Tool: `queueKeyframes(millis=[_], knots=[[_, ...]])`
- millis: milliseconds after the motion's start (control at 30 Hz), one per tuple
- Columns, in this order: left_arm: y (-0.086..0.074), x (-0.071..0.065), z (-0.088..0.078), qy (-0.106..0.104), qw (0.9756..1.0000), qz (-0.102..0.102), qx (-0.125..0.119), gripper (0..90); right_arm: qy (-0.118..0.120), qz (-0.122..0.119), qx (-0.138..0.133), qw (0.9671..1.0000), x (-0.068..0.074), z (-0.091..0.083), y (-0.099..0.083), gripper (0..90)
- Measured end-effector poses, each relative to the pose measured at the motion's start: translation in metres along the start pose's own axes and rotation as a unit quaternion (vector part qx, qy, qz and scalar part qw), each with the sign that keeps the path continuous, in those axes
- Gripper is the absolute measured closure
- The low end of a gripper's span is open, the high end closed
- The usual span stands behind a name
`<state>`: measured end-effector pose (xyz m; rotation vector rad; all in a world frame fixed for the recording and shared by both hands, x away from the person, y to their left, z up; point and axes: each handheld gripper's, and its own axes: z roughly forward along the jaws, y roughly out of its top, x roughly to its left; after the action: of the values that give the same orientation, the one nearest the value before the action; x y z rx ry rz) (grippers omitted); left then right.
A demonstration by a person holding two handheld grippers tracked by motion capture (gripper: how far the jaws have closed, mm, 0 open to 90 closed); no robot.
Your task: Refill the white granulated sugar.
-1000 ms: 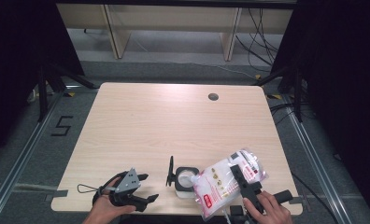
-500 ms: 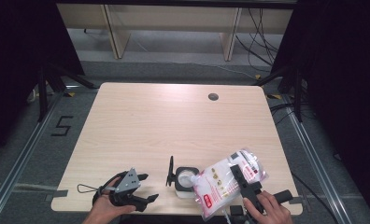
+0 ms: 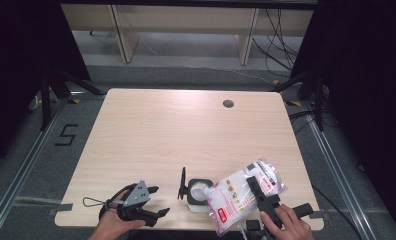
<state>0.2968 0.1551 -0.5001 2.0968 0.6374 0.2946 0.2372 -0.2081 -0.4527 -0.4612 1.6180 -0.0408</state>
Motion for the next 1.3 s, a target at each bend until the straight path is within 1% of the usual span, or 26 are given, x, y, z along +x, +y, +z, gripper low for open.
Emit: queueKeyframes(millis=[300, 400, 733, 767, 833, 867, 1100, 1200, 1300], knots=[[-0.0001, -0.0002, -0.0001, 0.0, 1.0, 0.001, 0.0, 21.9, -0.003, -0.006, 0.001, 1.0, -0.0006, -0.0004, 0.0003, 49.3], [-0.0002, -0.0008, 0.0006, -0.001, 1.0, -0.002, -0.001, 21.9, -0.002, -0.006, 0.0, 1.0, -0.0008, -0.0001, 0.0003, 49.4], [-0.0001, -0.0007, 0.0001, -0.001, 1.0, -0.001, -0.001, 21.9, -0.001, -0.003, 0.001, 1.0, -0.0001, 0.0, 0.0001, 49.5], [0.0, -0.0003, -0.0001, 0.0, 1.0, 0.002, 0.001, 21.8, 0.0, -0.003, 0.001, 1.0, -0.0003, 0.0, 0.0002, 49.5], [0.0, -0.0001, 0.0, 0.0, 1.0, 0.001, 0.001, 21.8, 0.0, -0.004, 0.0, 1.0, -0.0005, 0.0, 0.0001, 49.5], [-0.0001, -0.0006, 0.0003, -0.001, 1.0, -0.002, -0.002, 21.8, -0.001, -0.004, 0.001, 1.0, -0.0005, 0.0002, 0.0001, 49.5], [0.0, -0.0002, -0.0001, 0.0, 1.0, 0.001, 0.001, 21.9, -0.004, -0.007, 0.001, 1.0, -0.0006, 0.0001, 0.0002, 49.6], [-0.0001, -0.0006, 0.0003, 0.0, 1.0, -0.002, -0.002, 21.8, -0.006, -0.008, 0.0, 0.9999, -0.0004, 0.0001, 0.0, 49.6], [0.0001, -0.0003, -0.0002, 0.0, 1.0, 0.002, 0.001, 21.9, -0.006, -0.01, 0.0, 0.9999, -0.0005, 0.0, 0.0, 49.6]])
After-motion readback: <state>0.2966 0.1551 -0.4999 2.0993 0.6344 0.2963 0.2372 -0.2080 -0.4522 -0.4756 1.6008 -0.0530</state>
